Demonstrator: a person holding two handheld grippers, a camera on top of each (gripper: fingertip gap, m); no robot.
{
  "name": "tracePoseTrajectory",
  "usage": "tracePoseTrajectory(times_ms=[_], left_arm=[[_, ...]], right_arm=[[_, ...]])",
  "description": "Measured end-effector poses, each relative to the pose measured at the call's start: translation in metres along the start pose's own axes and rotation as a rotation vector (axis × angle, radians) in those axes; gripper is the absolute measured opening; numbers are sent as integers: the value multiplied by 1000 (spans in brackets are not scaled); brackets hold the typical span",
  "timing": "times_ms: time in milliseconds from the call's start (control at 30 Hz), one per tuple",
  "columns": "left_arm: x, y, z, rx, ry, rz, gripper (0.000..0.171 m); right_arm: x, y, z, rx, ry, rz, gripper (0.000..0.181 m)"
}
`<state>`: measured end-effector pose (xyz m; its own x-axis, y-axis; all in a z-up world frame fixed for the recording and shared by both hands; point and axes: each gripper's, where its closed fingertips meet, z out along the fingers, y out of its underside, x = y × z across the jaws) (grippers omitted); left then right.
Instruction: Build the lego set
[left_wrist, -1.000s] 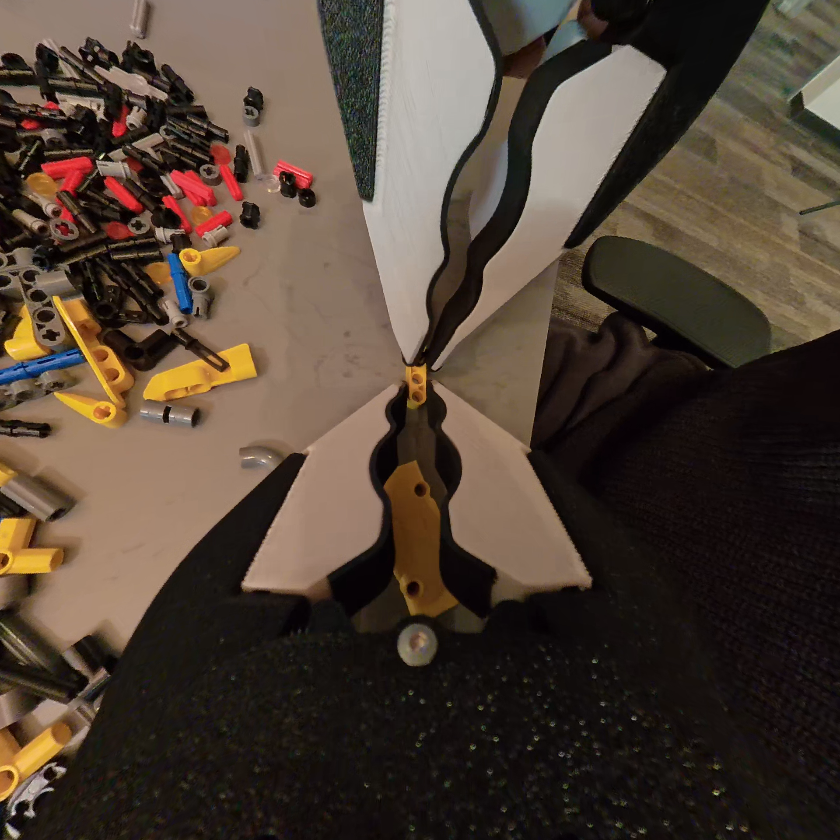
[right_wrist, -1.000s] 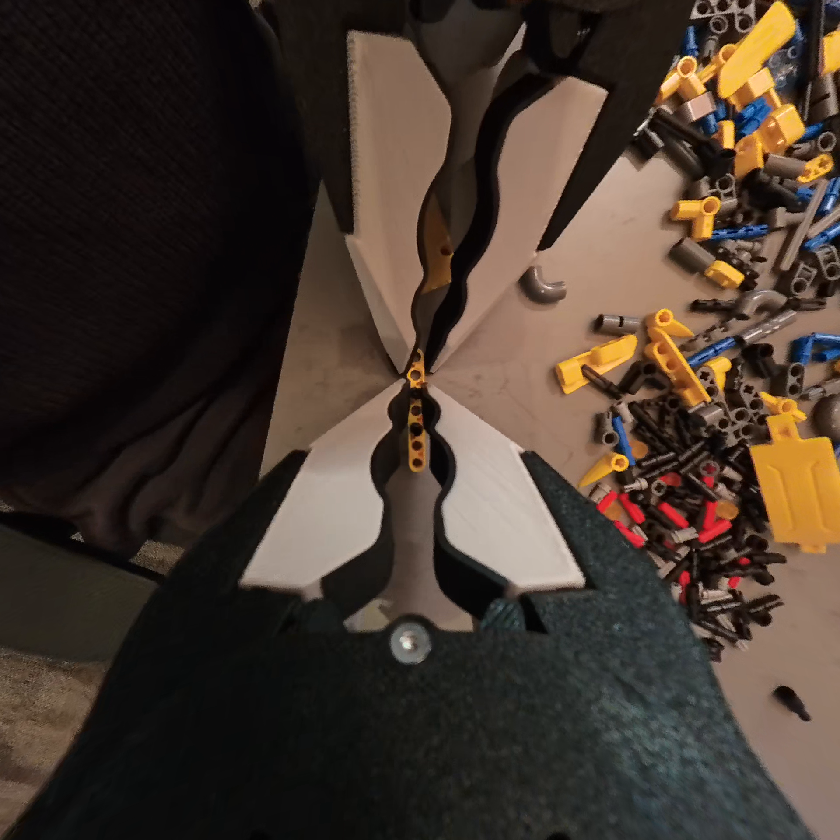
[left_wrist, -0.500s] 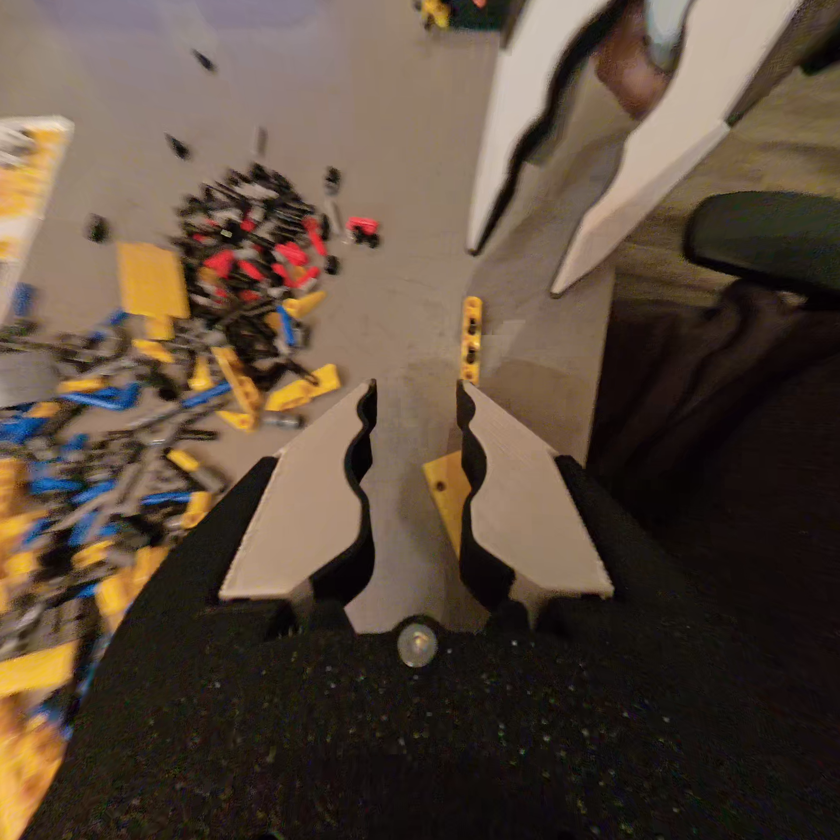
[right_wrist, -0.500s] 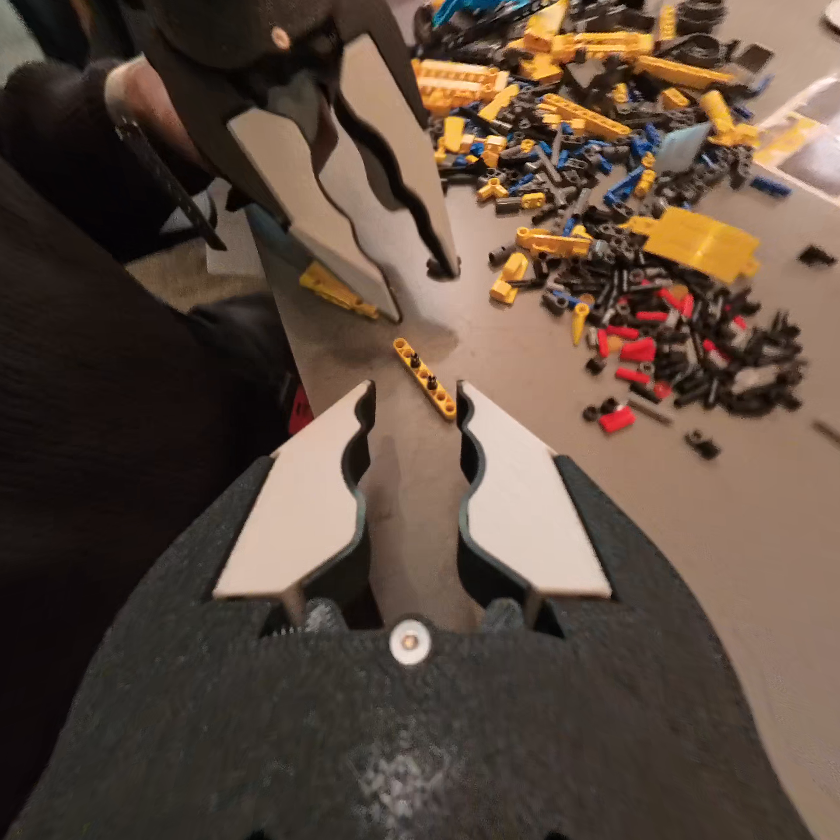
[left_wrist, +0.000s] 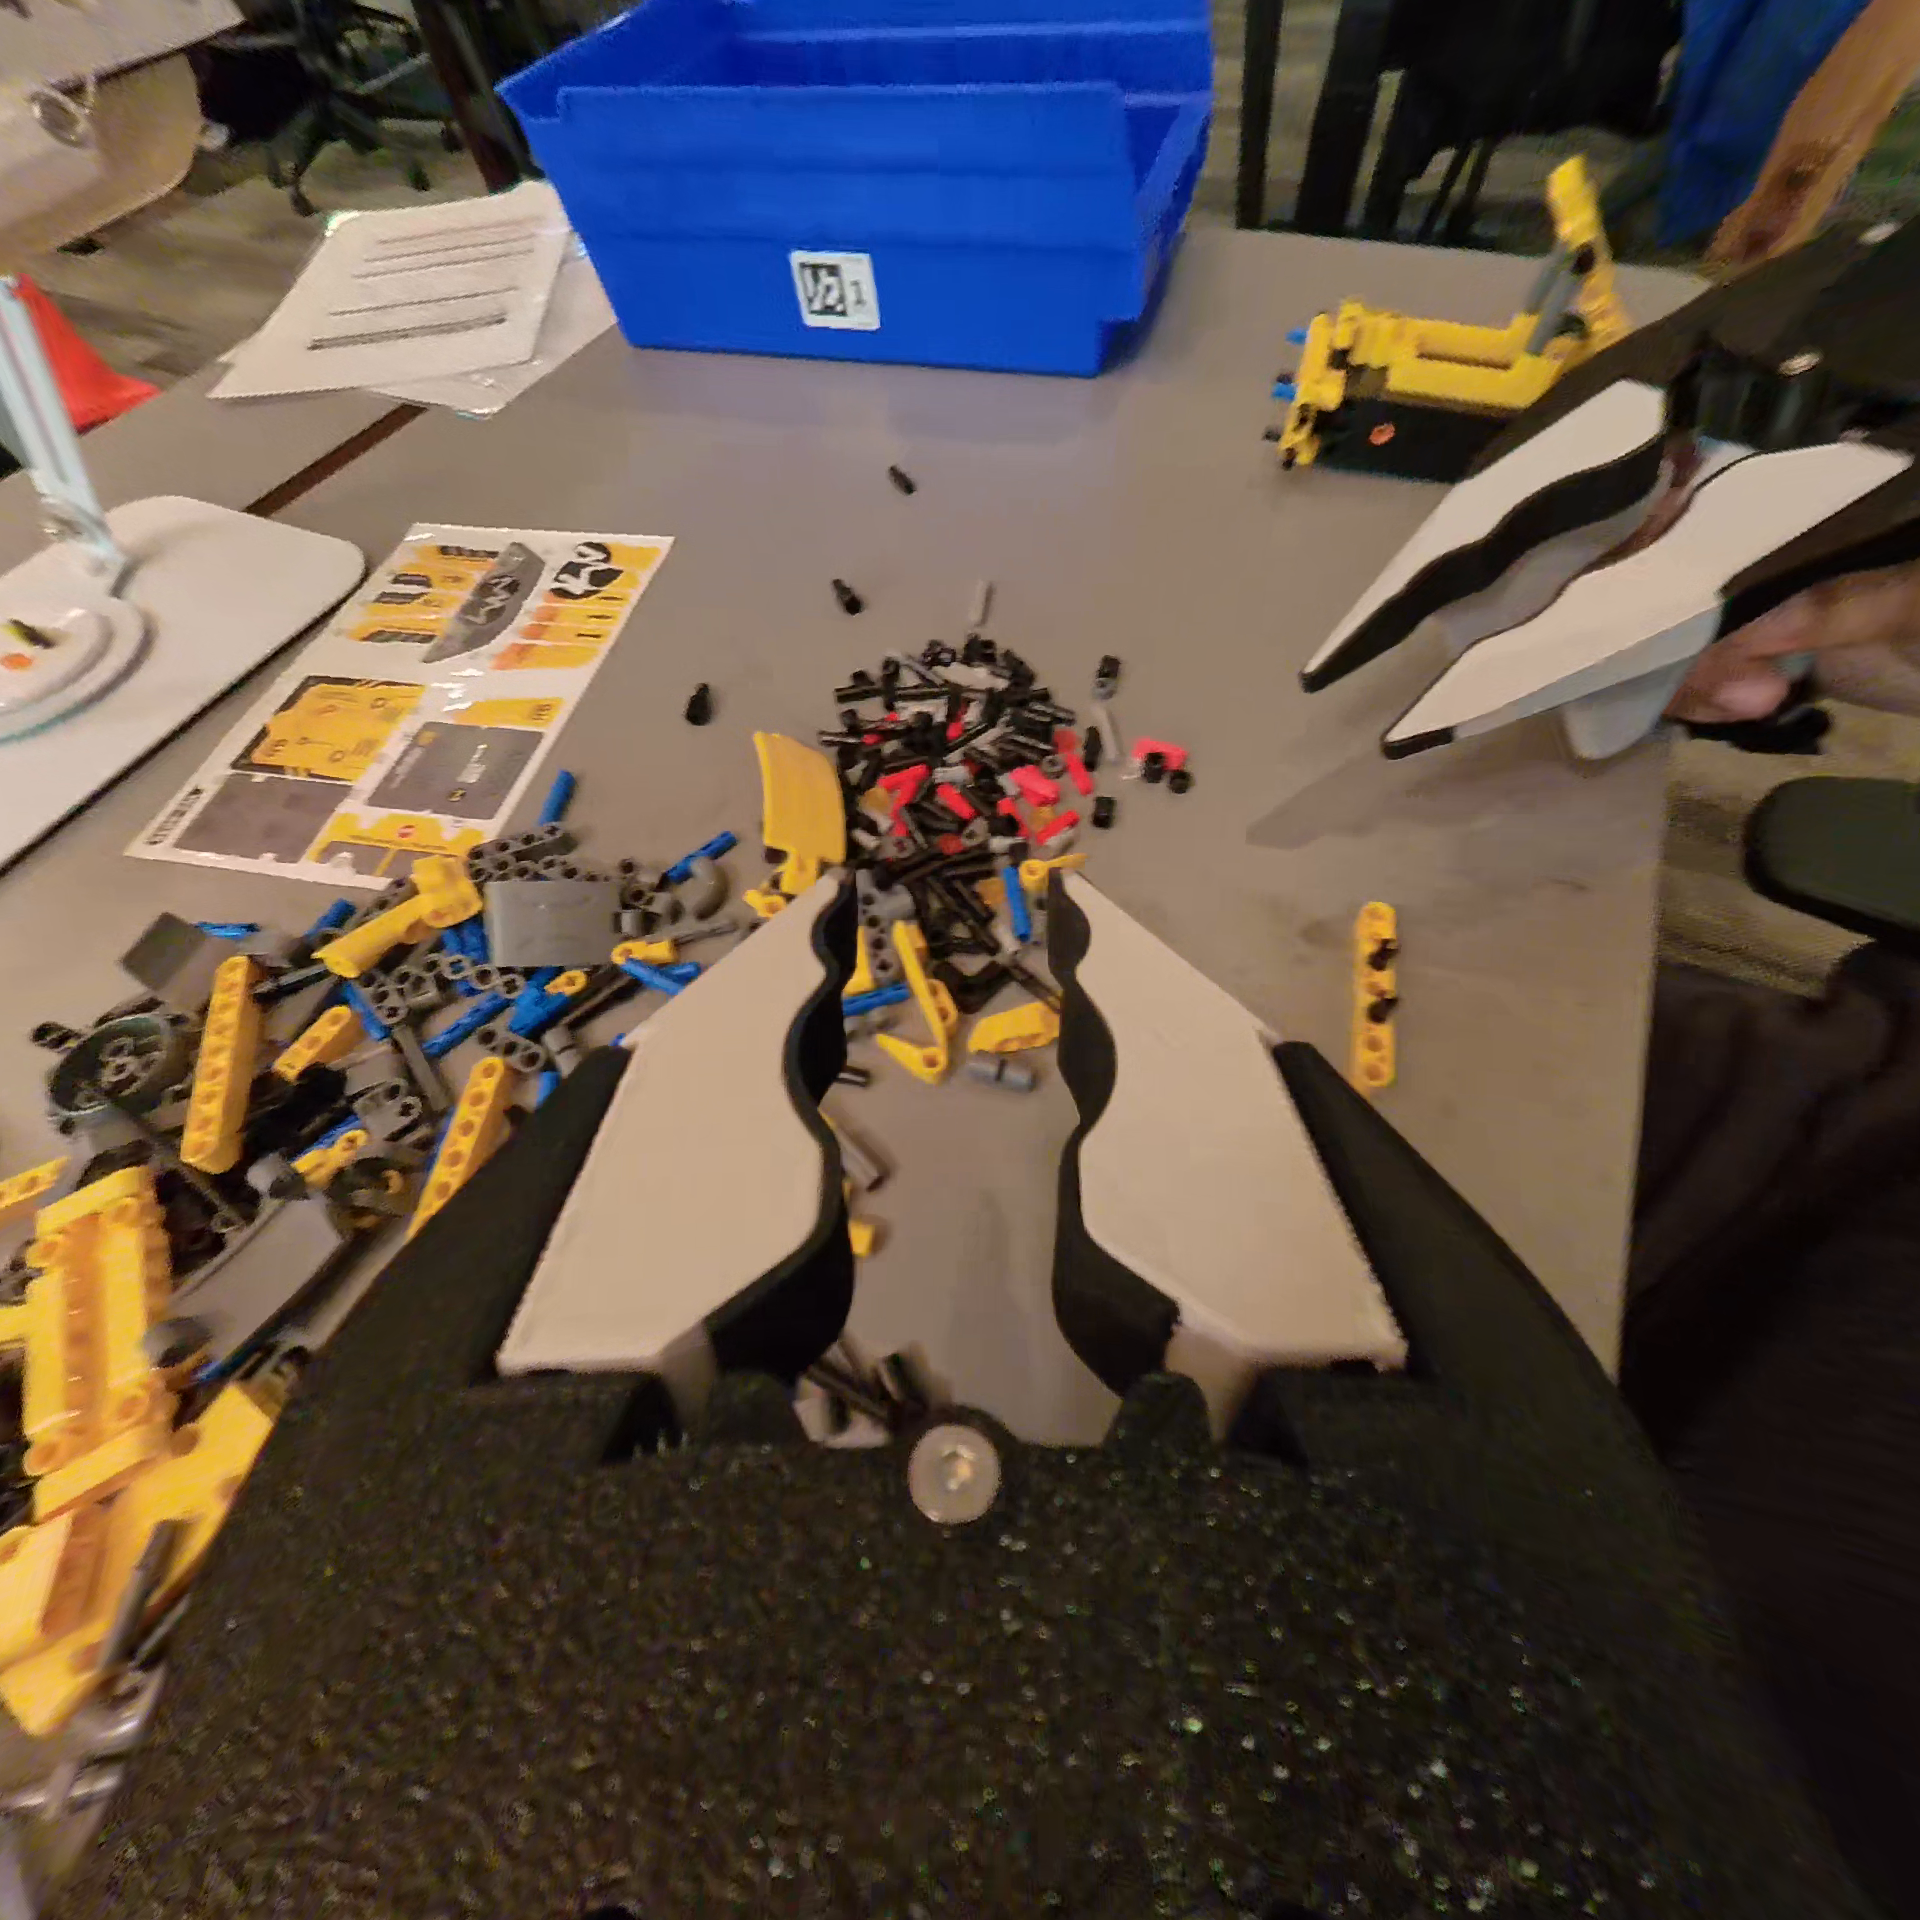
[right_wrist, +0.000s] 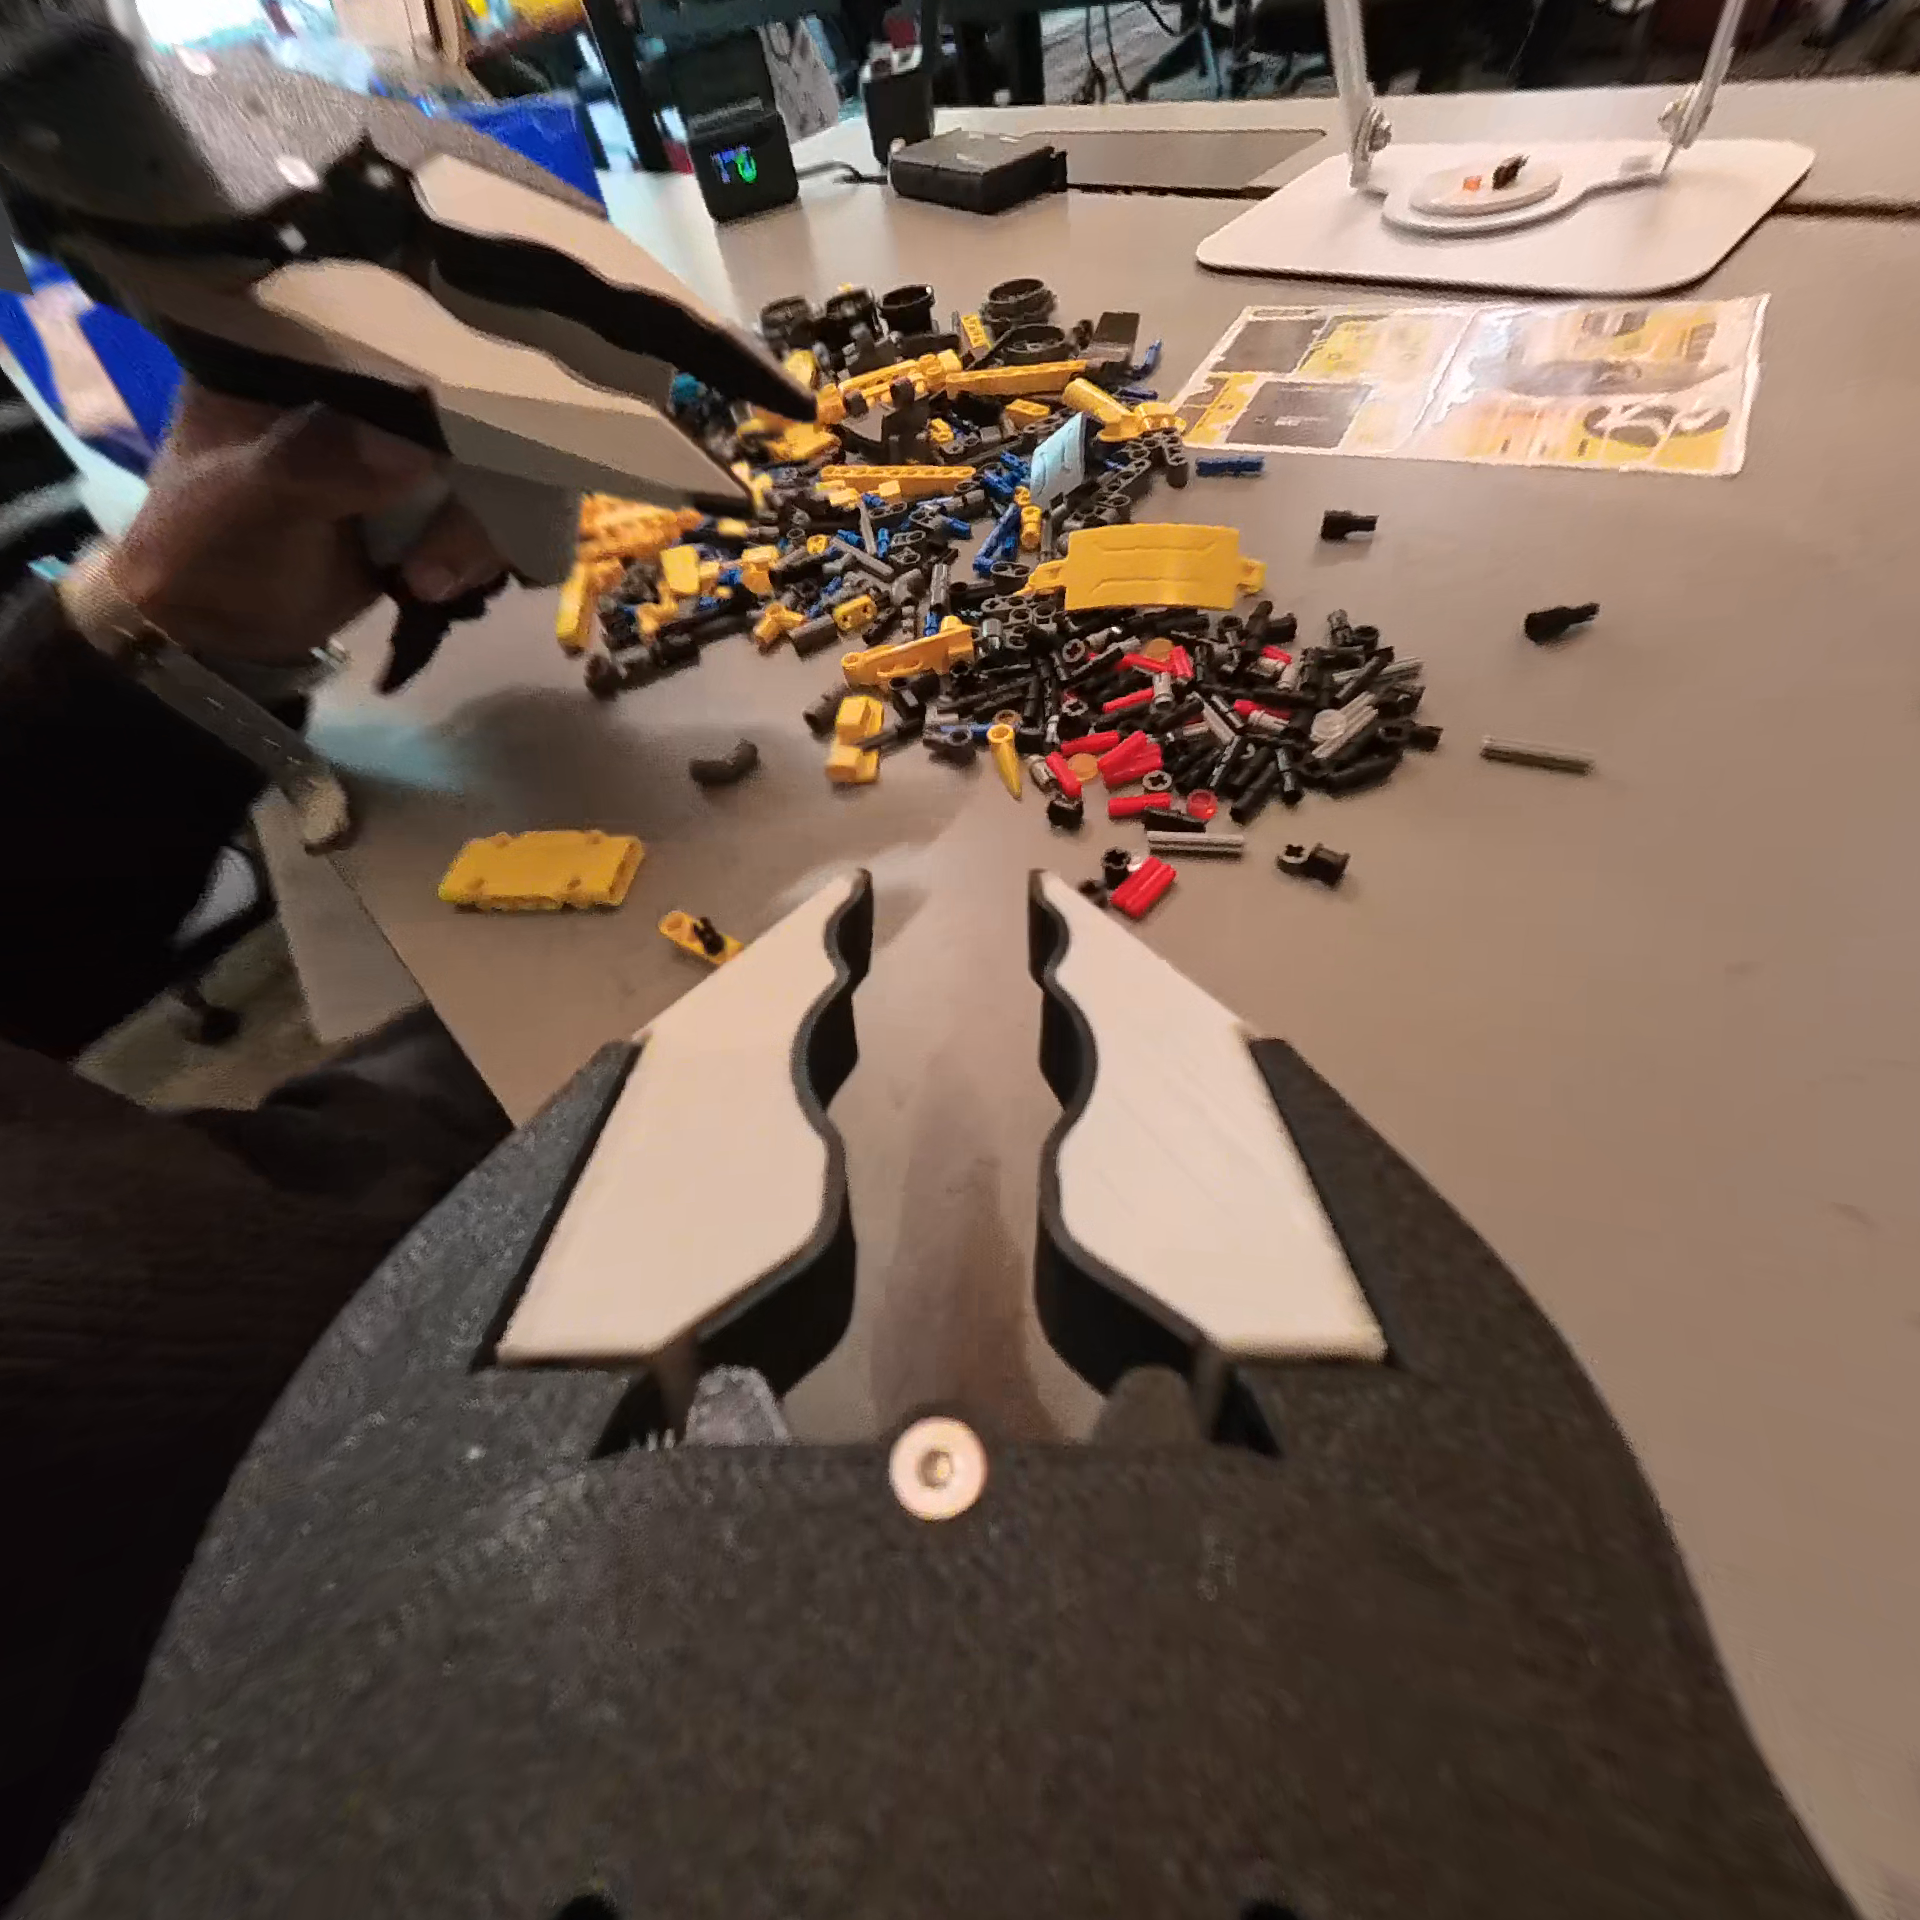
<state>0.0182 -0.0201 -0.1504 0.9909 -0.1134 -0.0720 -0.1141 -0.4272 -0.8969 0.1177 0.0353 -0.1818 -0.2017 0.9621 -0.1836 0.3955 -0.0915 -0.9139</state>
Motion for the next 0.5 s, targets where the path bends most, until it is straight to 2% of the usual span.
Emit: tracePoseTrajectory(times_ms=[100,167,200,367,500], left_arm=[[-15,3,4,-4,-42,9,35],[-23,4,1,14,-62,-22,33],[-23,3,-2,32,-46,-41,32],[-34,-7,-14,148,-47,-109,29],[-40,0,-15,148,-31,-176,27]], right_arm=[[-3,-8,-1,73,-51,103,29],[1,-8,-2,89,-34,129,15],[2,-8,-3,90,-22,113,0],[1,1,0,53,69,-20,0],[-4,-5,-5,110,62,-64,0]])
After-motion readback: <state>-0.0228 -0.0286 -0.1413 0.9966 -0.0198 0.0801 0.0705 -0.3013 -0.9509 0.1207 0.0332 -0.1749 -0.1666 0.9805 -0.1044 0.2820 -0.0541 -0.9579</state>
